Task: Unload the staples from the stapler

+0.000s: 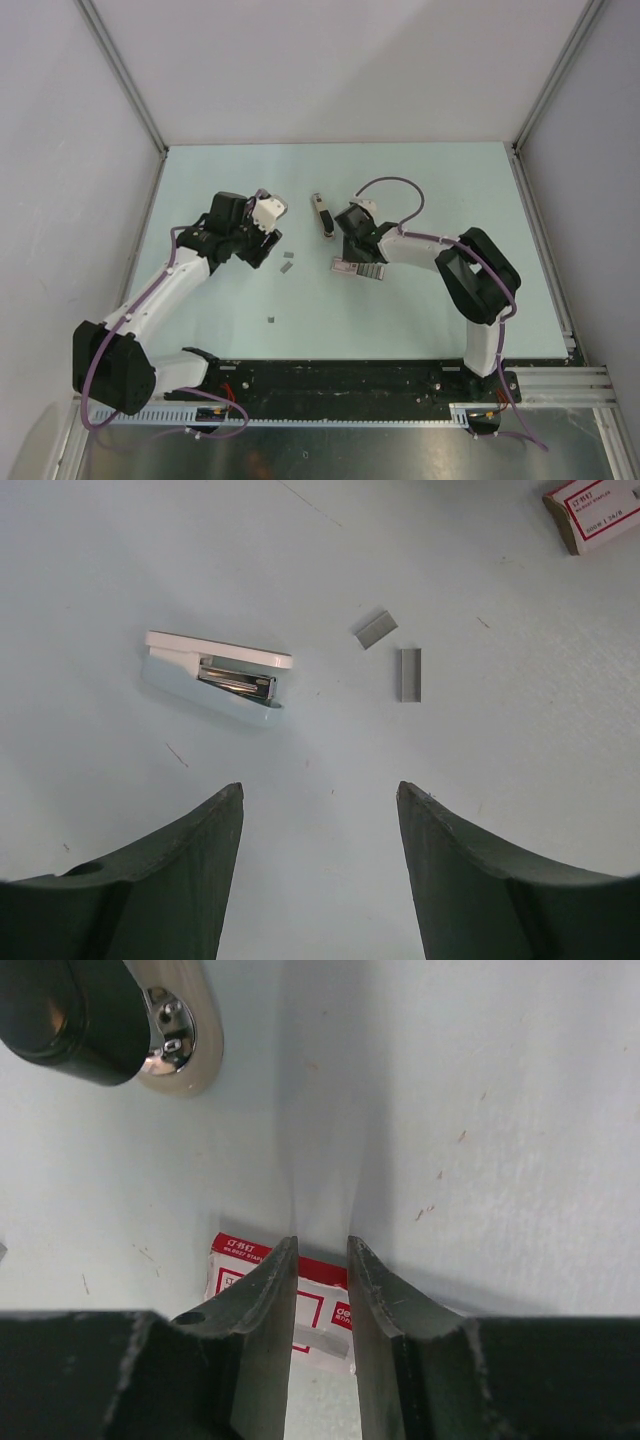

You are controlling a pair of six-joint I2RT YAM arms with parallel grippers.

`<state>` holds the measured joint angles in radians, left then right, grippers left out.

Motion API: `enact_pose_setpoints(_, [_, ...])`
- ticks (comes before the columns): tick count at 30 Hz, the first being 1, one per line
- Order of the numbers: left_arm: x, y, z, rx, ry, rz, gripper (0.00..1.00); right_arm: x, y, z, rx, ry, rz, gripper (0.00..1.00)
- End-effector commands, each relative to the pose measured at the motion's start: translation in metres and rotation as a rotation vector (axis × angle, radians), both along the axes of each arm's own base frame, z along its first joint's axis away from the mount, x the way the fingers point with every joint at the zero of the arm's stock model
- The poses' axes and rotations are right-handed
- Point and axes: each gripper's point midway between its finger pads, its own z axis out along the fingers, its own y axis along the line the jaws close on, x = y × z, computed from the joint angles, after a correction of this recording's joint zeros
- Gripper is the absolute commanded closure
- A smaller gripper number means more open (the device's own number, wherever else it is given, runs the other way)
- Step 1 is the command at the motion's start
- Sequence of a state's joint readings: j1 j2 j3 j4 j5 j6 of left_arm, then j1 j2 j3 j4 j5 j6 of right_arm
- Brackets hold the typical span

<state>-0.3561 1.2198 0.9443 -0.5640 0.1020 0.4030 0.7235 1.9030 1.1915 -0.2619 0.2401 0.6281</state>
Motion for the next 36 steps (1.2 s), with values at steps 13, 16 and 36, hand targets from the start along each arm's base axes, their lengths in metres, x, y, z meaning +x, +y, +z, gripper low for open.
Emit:
enact_pose_setpoints(13, [0.003, 0.0, 0.002, 0.018, -0.027, -0.018, 0.32, -0.007, -0.026, 0.011, -0.032, 0.04, -0.059, 0.57])
enact_pose_setpoints(16, [0.005, -0.001, -0.003, 0.017, -0.02, -0.021, 0.32, 0.002, -0.031, 0.012, -0.022, 0.033, -0.062, 0.56])
enact_pose_setpoints(36, [0.029, -0.015, -0.036, 0.134, -0.029, -0.096, 0.35, -0.04, -0.017, -0.003, -0.109, 0.086, -0.02, 0.63])
